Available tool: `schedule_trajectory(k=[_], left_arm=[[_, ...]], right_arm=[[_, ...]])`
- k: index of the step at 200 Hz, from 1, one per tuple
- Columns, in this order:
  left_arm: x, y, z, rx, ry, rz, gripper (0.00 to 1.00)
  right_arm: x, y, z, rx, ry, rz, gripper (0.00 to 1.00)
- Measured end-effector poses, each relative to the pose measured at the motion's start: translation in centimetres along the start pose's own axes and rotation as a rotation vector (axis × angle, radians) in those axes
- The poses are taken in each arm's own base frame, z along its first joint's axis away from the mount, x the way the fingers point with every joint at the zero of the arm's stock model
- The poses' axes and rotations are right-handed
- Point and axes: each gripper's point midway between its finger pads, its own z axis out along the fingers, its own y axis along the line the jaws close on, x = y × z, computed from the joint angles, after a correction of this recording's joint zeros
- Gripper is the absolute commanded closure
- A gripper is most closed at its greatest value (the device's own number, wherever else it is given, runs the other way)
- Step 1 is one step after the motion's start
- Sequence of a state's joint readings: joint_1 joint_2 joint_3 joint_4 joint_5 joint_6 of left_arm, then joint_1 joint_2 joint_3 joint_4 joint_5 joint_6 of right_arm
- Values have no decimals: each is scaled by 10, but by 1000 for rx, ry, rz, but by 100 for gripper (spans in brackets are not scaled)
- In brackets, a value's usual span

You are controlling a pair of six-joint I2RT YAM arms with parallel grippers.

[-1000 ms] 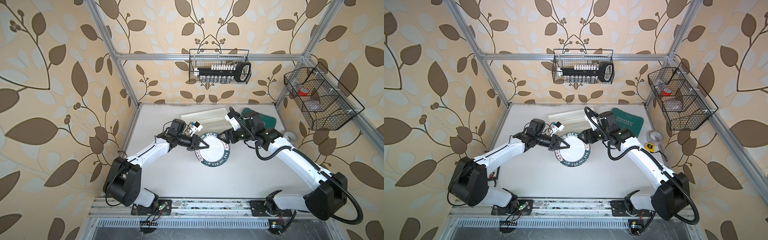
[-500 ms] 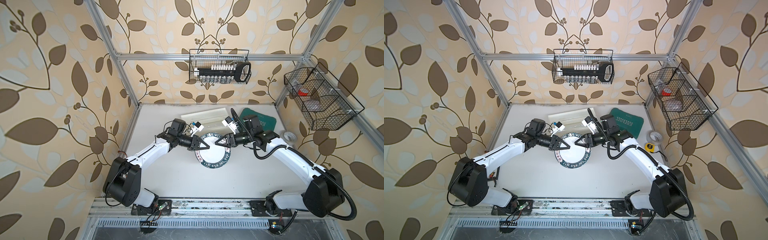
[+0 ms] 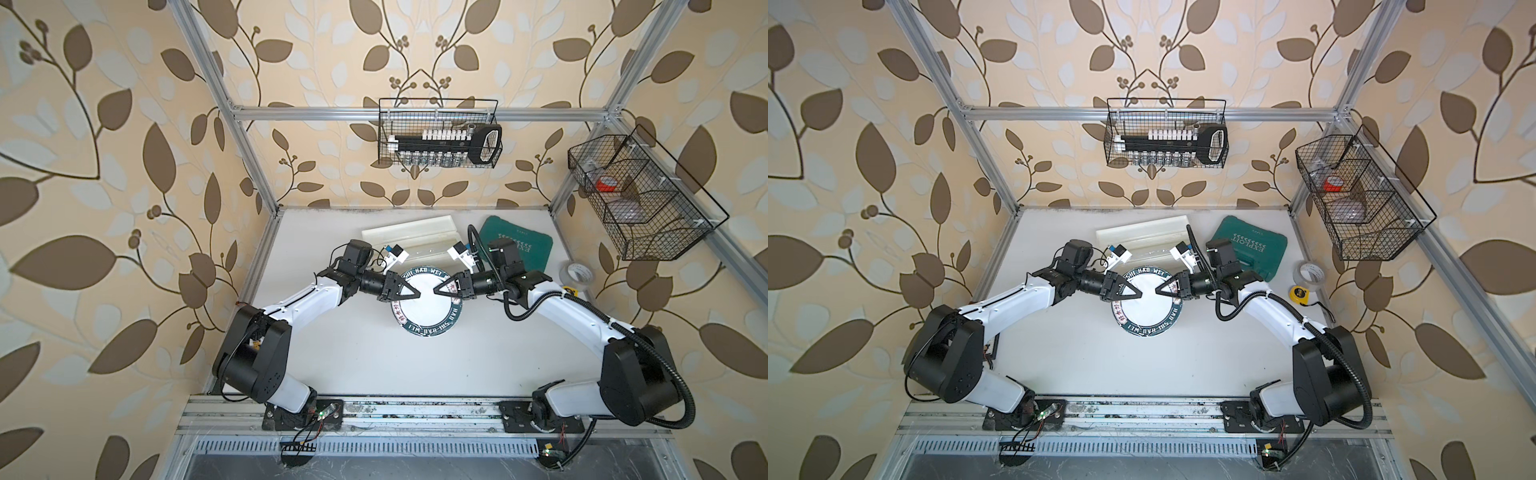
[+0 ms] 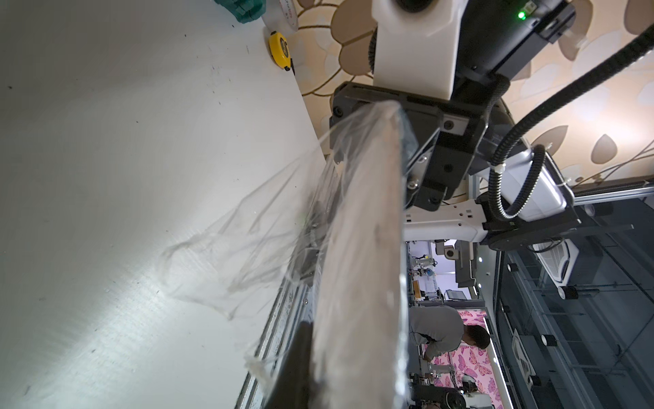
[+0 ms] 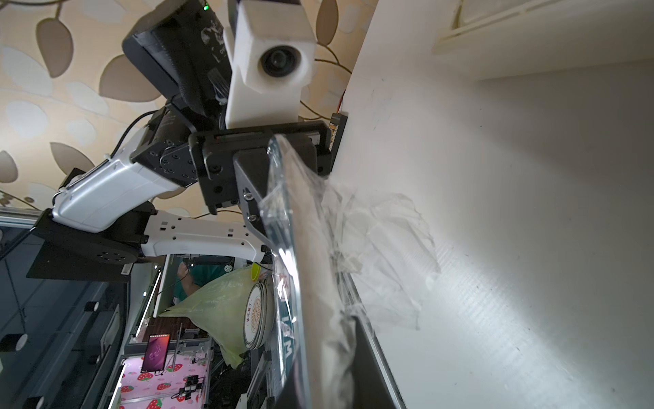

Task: Wrap the plate with plastic wrap
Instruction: Cover the plate with plastic wrap, then place the plate at the center of the board.

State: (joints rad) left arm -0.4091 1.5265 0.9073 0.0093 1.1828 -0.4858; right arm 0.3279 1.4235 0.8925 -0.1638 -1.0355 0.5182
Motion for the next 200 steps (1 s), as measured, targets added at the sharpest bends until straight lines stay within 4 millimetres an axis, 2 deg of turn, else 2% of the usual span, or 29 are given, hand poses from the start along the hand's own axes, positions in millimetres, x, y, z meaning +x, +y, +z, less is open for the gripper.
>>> schedule_trajectory(k=[21, 41, 67, 85, 105, 129, 156, 166, 178, 200], left_arm=[[7, 39, 12, -68, -19, -72, 100], [22, 79, 19, -125, -22, -177, 100], [33, 118, 25, -186, -30, -280, 100], [35, 138, 30, -207, -38, -323, 100], [39, 153, 33, -220, -34, -355, 100], [34, 154, 35, -218, -25, -354, 100], [22, 156, 37, -260, -16, -343, 71], [20, 163, 35, -312, -23, -345, 60], [20, 160, 35, -312, -10, -358, 53], [16, 158, 32, -340, 5, -372, 46]], right_arm=[[7, -40, 0, 71, -4, 83, 42], [11, -77, -4, 170, -21, 161, 29], [5, -110, -20, 361, -71, 191, 25], [-4, -124, -32, 491, -105, 173, 25], [-13, -130, -44, 581, -138, 147, 25], [-16, -129, -52, 617, -164, 131, 27], [-19, -119, -52, 615, -178, 105, 29], [-18, -115, -49, 610, -176, 92, 30], [-18, -111, -47, 604, -173, 80, 30], [-16, -108, -44, 599, -165, 73, 31]])
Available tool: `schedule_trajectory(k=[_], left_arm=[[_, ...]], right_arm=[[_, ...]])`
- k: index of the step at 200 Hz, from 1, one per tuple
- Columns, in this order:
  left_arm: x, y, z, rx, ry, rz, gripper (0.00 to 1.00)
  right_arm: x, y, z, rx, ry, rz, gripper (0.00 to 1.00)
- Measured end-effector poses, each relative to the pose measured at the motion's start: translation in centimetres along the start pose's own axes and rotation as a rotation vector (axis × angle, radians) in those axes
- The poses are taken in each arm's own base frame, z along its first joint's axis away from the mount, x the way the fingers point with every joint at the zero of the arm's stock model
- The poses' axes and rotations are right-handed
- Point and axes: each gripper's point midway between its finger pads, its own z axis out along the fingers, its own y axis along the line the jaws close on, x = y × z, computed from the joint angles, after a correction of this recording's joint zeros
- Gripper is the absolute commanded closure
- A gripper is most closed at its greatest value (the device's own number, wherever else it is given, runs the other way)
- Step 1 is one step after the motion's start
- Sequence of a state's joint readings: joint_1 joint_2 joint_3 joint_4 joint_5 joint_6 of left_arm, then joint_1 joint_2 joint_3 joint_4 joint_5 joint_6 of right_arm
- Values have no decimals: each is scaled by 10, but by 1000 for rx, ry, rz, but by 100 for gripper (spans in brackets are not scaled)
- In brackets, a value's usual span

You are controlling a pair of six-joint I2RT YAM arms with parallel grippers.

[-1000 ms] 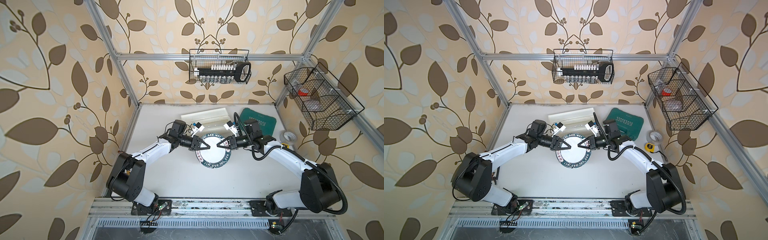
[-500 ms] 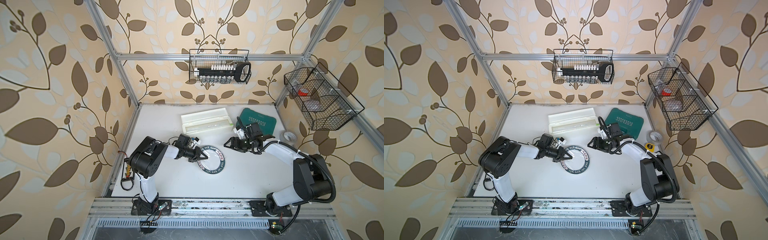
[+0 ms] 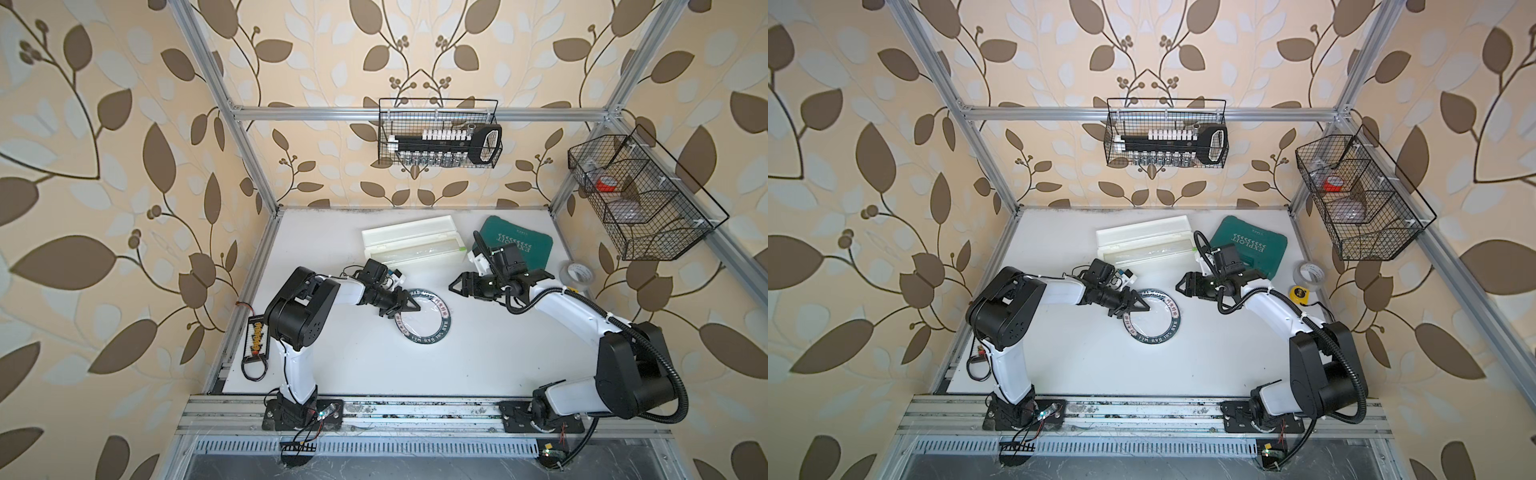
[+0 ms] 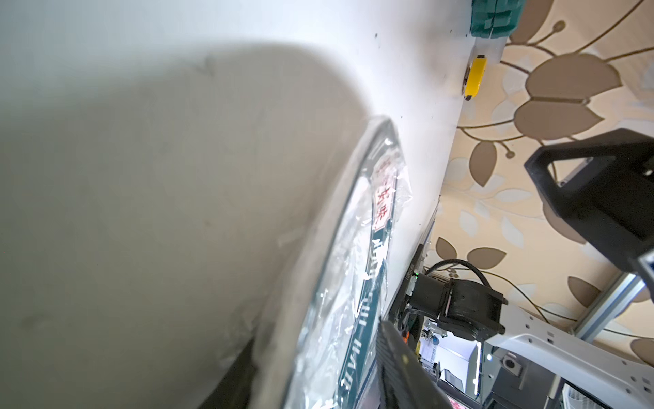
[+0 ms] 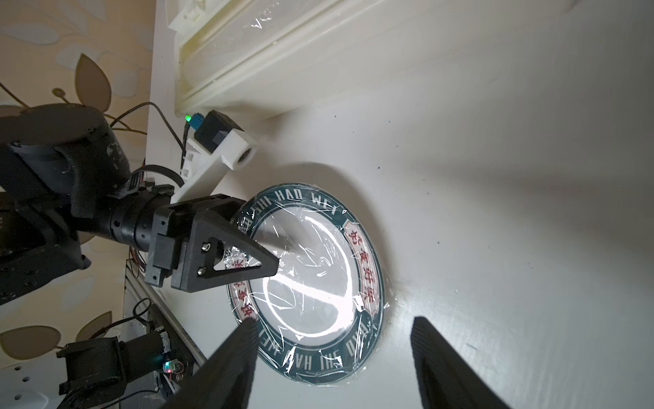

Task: Wrap the plate with plastic wrap
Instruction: Place the plate at the center of the board, then cover the plate with plastic wrap.

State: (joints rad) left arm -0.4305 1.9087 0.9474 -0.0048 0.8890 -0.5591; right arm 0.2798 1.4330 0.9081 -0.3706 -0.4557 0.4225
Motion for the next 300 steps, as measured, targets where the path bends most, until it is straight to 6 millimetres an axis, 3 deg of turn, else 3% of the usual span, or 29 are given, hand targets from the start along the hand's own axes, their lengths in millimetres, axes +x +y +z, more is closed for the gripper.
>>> schedule_trajectory(k=[7, 22, 39, 85, 112, 142, 180, 232, 300], left_arm=[[-1, 0, -2, -11, 1, -6, 44], [-4, 1, -9, -35, -7, -27, 30], [-7, 9, -29, -95, -44, -62, 26], [-4, 45, -81, -257, -154, -186, 30], [17, 37, -94, -249, -203, -176, 35], [28, 34, -90, -188, -240, -167, 45], [15, 47, -77, -169, -254, -186, 60], [1, 45, -73, -129, -295, -160, 76], [2, 50, -66, -110, -281, -170, 92]], right_arm=[[0, 0, 0, 0, 1, -1, 31], [1, 0, 1, 1, 3, -1, 31], [4, -3, 2, 7, 8, 2, 31], [24, -16, 9, 31, 52, 26, 35], [34, -20, 12, 24, 70, 36, 44], [43, -22, 20, -5, 94, 60, 54], [47, -24, 34, -36, 117, 85, 59], [45, -22, 42, -66, 116, 97, 63], [51, -25, 46, -77, 122, 112, 69]])
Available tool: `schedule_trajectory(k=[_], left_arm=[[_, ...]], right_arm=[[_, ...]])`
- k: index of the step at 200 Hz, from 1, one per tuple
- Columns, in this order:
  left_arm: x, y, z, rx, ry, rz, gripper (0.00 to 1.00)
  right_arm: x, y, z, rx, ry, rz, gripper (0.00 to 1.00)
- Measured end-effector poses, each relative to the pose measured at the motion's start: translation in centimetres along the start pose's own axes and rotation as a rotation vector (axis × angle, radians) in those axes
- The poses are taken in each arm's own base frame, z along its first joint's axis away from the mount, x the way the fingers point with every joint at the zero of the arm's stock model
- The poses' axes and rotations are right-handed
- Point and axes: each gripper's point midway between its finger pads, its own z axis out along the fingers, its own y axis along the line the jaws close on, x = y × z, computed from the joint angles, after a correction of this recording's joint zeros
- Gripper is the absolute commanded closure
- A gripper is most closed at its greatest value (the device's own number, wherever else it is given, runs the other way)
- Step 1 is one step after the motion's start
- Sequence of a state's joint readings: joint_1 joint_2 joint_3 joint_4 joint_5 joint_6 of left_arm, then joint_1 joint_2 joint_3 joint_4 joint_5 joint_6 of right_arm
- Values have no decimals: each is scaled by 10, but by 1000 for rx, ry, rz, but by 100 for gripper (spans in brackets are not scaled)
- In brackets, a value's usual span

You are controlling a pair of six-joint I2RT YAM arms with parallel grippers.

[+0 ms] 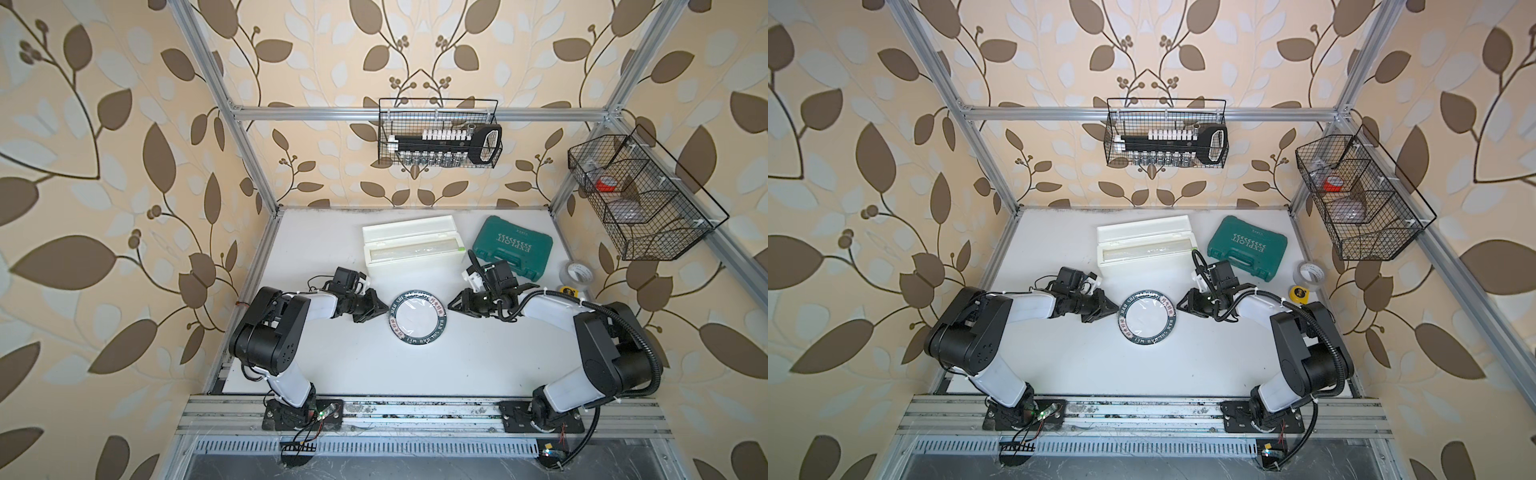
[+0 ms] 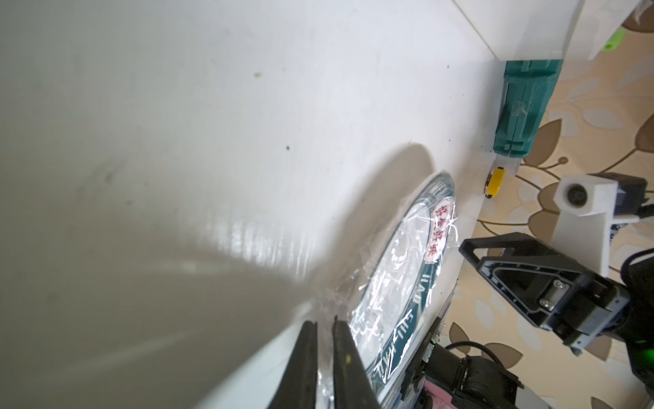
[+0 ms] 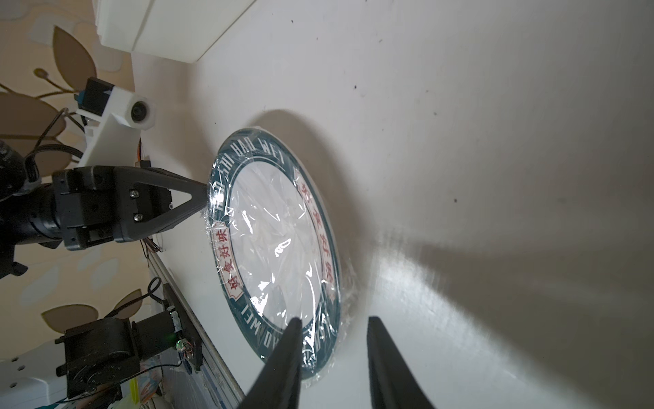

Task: Wrap the plate with plastic wrap
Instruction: Cover the plate with plastic wrap.

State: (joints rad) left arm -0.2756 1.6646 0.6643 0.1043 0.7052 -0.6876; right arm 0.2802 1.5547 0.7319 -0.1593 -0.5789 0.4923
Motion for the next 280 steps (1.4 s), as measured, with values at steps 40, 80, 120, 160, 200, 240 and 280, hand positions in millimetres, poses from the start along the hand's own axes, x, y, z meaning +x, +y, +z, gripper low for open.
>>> schedule_trajectory(k=[40, 80, 120, 160, 200, 240, 280], left_arm=[[0, -1, 0, 6, 0, 2, 99], [1, -1, 0, 11, 4, 3, 100], [2, -2, 1, 16, 9, 2, 100], [2, 0, 2, 16, 12, 1, 100], [3, 1, 4, 8, 13, 2, 100], [8, 12, 4, -29, 15, -19, 100], [7, 14, 2, -68, 20, -16, 100]], right_arm=[[2, -3, 6, -13, 15, 17, 72], [4, -11, 17, -8, 34, 38, 73], [3, -15, 25, -11, 42, 49, 77], [-1, -12, 25, -29, 32, 44, 95], [-3, -14, 26, -26, 25, 52, 100], [3, -22, 29, 44, 26, 51, 100], [7, -20, 32, 65, 33, 39, 98]])
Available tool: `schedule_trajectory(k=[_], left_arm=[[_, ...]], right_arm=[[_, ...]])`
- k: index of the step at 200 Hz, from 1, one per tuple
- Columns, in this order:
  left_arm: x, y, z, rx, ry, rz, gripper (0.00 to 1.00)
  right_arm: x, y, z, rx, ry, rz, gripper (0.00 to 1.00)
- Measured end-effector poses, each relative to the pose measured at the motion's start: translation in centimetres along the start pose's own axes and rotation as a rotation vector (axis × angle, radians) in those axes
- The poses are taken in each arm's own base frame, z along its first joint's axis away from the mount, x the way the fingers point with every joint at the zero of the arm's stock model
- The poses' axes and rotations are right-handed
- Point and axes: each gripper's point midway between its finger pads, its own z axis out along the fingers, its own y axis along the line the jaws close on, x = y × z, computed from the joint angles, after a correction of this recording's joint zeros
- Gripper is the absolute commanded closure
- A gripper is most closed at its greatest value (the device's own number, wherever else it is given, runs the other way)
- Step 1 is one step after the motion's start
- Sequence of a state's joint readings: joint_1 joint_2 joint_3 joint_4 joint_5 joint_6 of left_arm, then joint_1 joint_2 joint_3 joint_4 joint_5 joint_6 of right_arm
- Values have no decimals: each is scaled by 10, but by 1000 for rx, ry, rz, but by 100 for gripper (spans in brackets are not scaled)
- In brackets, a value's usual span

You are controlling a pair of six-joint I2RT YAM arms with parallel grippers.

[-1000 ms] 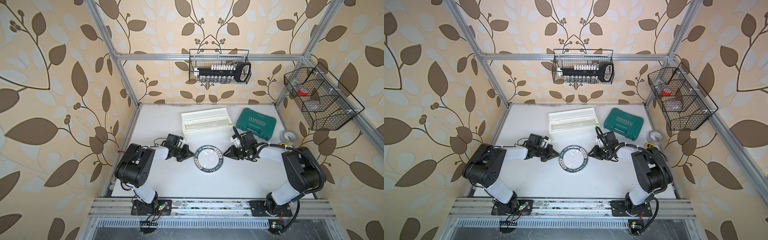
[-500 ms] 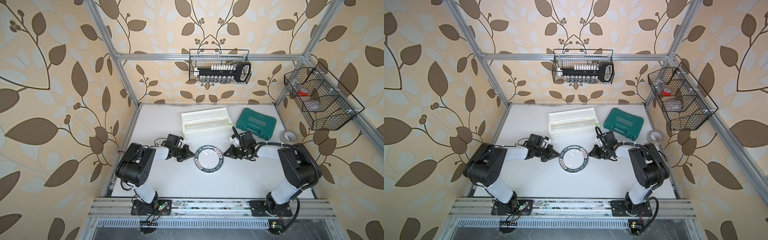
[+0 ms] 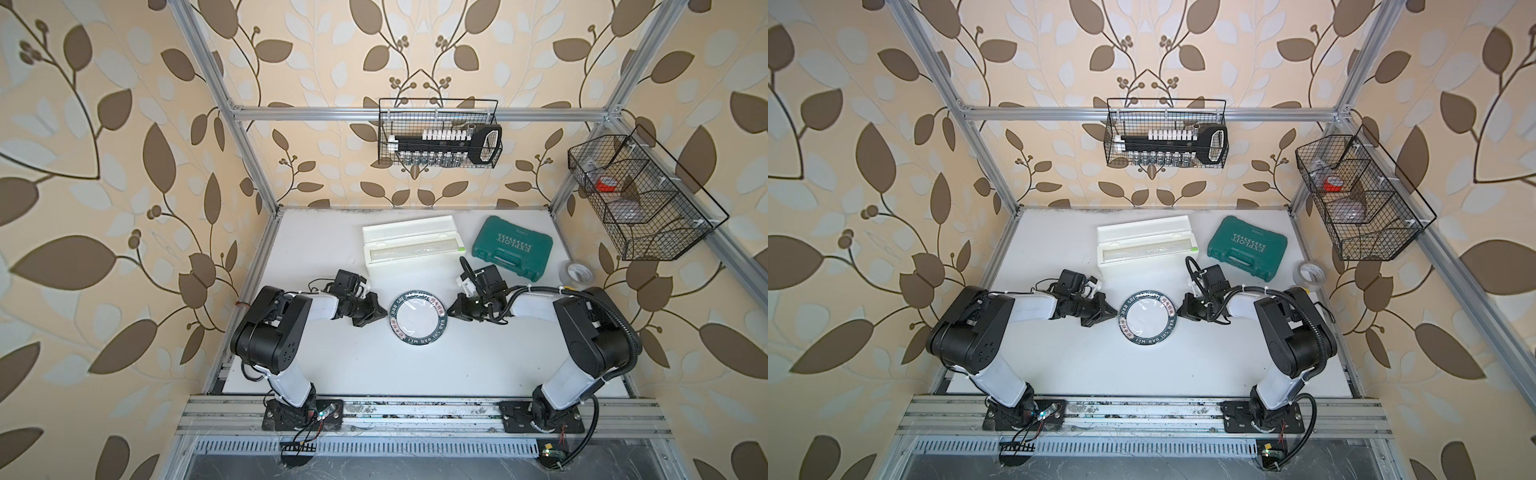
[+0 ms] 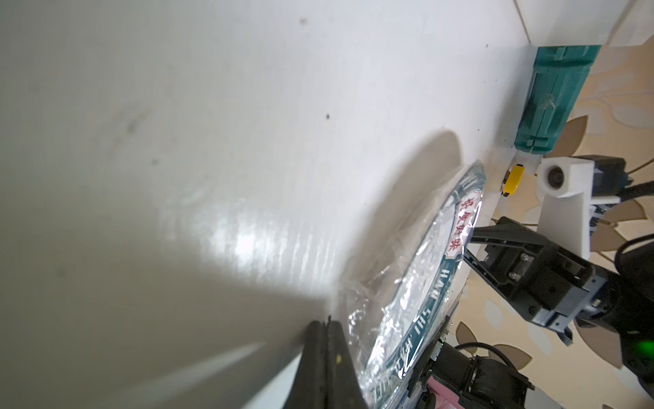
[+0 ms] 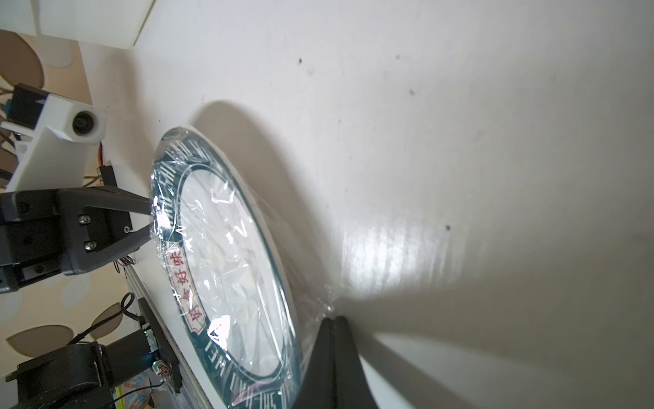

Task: Wrap the plate with plastic wrap
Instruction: Cover the plate with plastic wrap.

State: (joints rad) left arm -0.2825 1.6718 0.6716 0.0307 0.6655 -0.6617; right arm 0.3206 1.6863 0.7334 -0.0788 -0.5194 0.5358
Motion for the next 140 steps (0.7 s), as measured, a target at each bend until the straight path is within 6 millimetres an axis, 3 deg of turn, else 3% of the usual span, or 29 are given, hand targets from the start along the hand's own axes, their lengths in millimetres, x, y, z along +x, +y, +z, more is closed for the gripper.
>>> schedule_trajectory(k=[19, 45, 66, 85, 104, 140], left_arm=[[-3, 6, -9, -81, -19, -7, 97], [0, 7, -30, -153, -54, 2, 61], [0, -11, -47, -139, -107, 51, 41], [6, -37, -51, -102, -132, 123, 39], [14, -55, -41, -89, -101, 180, 40], [23, -37, -15, -147, -21, 173, 45]], right_arm=[[0, -4, -5, 39, -7, 5, 86], [0, -8, -21, 107, -32, -13, 72], [-4, -4, -35, 143, -54, -38, 63], [-4, 10, -38, 143, -52, -84, 58], [2, 26, -34, 135, -28, -130, 56], [7, 36, -15, 157, 27, -170, 55]])
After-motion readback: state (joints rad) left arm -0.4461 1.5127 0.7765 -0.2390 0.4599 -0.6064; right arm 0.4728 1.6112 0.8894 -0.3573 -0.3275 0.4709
